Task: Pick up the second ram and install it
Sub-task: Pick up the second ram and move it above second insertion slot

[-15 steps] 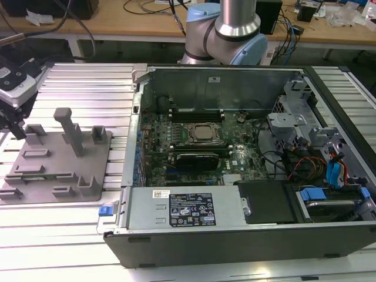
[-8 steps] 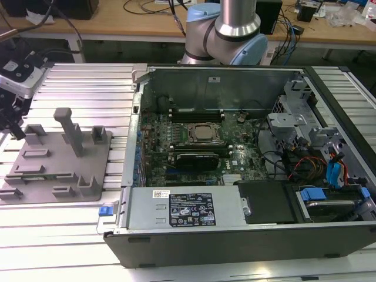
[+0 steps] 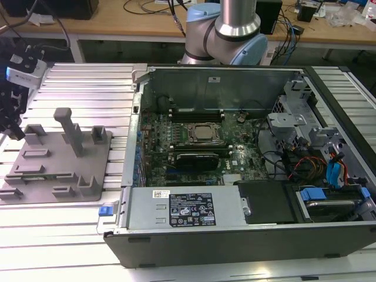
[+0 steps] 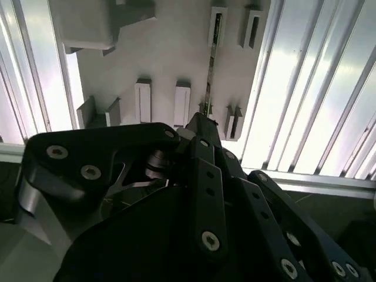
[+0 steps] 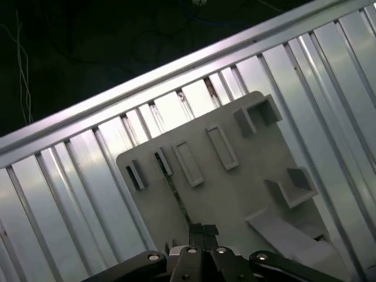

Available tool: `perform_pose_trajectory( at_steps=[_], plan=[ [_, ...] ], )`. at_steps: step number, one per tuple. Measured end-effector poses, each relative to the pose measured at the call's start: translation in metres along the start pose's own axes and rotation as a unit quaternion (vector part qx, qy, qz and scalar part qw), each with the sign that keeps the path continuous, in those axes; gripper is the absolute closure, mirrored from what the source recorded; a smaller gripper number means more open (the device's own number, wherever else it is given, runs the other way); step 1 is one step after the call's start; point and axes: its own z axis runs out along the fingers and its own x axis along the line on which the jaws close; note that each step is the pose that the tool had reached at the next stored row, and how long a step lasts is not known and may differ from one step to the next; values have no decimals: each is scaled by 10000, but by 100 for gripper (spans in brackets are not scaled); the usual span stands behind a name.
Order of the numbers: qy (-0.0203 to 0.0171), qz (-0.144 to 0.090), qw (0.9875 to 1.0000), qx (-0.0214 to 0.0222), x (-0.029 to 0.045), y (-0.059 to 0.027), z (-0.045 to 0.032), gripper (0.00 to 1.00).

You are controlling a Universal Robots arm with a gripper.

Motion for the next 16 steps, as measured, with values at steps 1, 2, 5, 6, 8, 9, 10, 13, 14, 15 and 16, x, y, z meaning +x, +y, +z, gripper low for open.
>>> perform_pose_trajectory(
  at_steps=[1, 2, 5, 6, 8, 9, 10, 13, 14, 15, 16],
  plan=[
    [7, -155, 9999, -4, 0, 0, 0, 92],
    [11, -242, 9997, -6, 0, 0, 0, 92],
    [26, -561, 9984, -13, 0, 0, 1, 92],
    [33, -707, 9975, -16, 0, 0, 1, 92],
    [47, -1008, 9949, -24, 0, 0, 2, 92],
    [52, -1119, 9937, -26, 0, 0, 3, 92],
    [56, -1210, 9926, -28, 0, 0, 3, 92],
    [64, -1381, 9904, -31, 0, -1, 16, 92],
    [64, -1384, 9903, -32, 1, 0, 25, 92],
    [64, -1389, 9903, -32, 2, 2, 36, 92],
    [65, -1399, 9901, -33, 5, 6, 60, 92]
  ],
)
